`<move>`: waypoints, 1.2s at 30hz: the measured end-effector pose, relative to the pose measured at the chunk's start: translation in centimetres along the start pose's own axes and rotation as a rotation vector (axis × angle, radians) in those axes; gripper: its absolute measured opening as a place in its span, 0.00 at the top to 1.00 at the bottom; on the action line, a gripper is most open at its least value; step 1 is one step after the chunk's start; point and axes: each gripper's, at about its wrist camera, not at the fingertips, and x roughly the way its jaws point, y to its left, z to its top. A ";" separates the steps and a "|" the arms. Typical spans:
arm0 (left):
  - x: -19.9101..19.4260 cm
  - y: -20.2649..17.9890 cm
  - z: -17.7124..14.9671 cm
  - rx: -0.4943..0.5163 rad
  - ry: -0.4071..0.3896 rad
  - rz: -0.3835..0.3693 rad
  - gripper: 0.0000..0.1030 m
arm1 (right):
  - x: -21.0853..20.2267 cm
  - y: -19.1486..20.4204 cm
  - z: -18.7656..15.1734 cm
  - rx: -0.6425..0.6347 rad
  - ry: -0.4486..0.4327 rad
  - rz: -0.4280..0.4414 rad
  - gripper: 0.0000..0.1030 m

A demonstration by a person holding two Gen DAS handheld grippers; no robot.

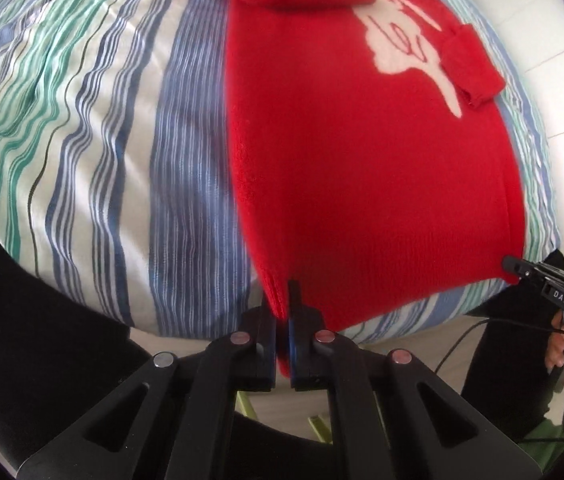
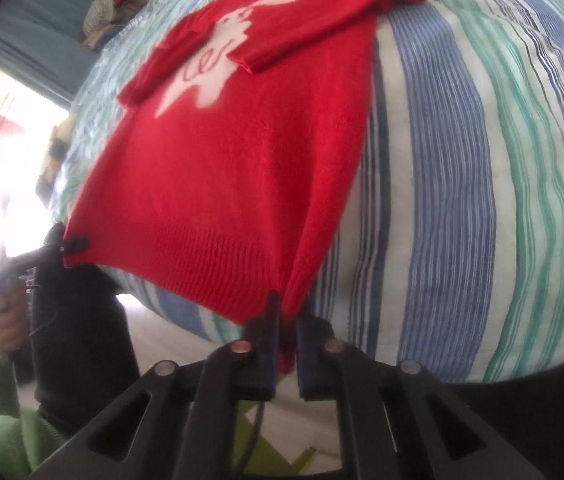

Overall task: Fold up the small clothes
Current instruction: 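Pull the hem with the left gripper while the right gripper grasps and pulls the hem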

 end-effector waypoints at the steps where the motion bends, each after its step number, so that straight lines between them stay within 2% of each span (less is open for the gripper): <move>1: 0.3 0.2 0.0 -0.009 0.004 0.006 0.98 | 0.7 -0.1 0.1 0.003 0.007 -0.026 0.94; 5: 1.3 1.0 0.0 -0.044 0.009 -0.004 0.98 | 2.2 -0.2 0.4 0.010 0.029 -0.068 0.94; 18: 4.2 1.0 0.8 -0.101 0.023 0.010 0.97 | 5.2 0.9 1.5 0.046 0.021 -0.081 0.95; 28: 4.2 0.1 1.1 -0.105 0.024 0.022 0.94 | 3.4 -1.6 0.3 0.060 0.016 -0.060 0.94; 32: 3.8 0.0 0.9 -0.097 0.019 0.034 0.94 | 3.1 -2.1 0.3 0.084 0.014 -0.026 0.89; 35: 3.3 -0.5 0.5 -0.076 0.008 0.064 0.88 | 2.7 -2.5 0.2 0.101 0.015 -0.001 0.85; 36: 3.1 -0.7 0.4 -0.071 0.005 0.078 0.82 | 2.5 -2.6 0.1 0.104 0.017 0.001 0.82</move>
